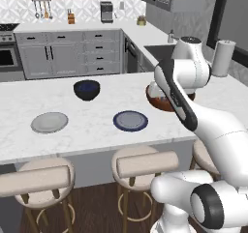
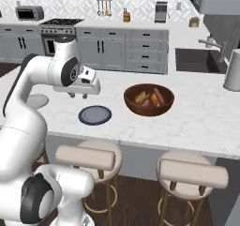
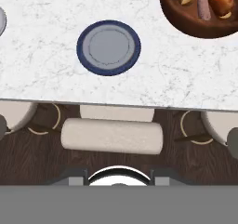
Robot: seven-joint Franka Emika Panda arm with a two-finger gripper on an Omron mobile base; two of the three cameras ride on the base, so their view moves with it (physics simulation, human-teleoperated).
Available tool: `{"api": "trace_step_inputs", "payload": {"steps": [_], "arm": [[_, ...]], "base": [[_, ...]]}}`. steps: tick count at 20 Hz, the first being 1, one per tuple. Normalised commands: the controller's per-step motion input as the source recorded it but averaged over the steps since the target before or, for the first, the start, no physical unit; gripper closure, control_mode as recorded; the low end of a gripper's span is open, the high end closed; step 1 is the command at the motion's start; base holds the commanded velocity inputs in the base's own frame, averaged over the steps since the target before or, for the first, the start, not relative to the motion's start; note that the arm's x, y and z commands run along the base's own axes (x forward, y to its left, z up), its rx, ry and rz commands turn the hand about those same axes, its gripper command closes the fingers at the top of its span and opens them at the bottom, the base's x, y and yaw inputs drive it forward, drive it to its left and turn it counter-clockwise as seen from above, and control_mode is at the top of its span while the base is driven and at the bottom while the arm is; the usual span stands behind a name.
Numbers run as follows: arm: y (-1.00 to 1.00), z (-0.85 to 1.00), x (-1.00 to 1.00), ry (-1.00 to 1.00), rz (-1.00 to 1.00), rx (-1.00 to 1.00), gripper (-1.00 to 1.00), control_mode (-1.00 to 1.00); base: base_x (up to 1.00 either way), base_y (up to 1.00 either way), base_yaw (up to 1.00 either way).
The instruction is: Place one bun and one sausage from the bowl on each plate.
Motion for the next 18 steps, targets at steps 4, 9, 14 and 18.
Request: {"api": "trace_step_inputs", "payload": {"steps": [4, 9, 14, 18], "arm": [[0.0, 0.0, 0.0, 0.0, 0.0, 0.0, -1.0, 1.0], [0.0, 0.0, 0.0, 0.0, 0.0, 0.0, -1.0, 1.0], [0.0, 0.0, 0.0, 0.0, 0.0, 0.0, -1.0, 1.0], [0.0, 0.0, 0.0, 0.0, 0.0, 0.0, -1.0, 1.0]], "base": [[0.0, -0.18, 0.0], [0.0, -0.92, 0.0], [0.03, -0.68, 0.0], [0.49, -0.22, 0.0]]}}
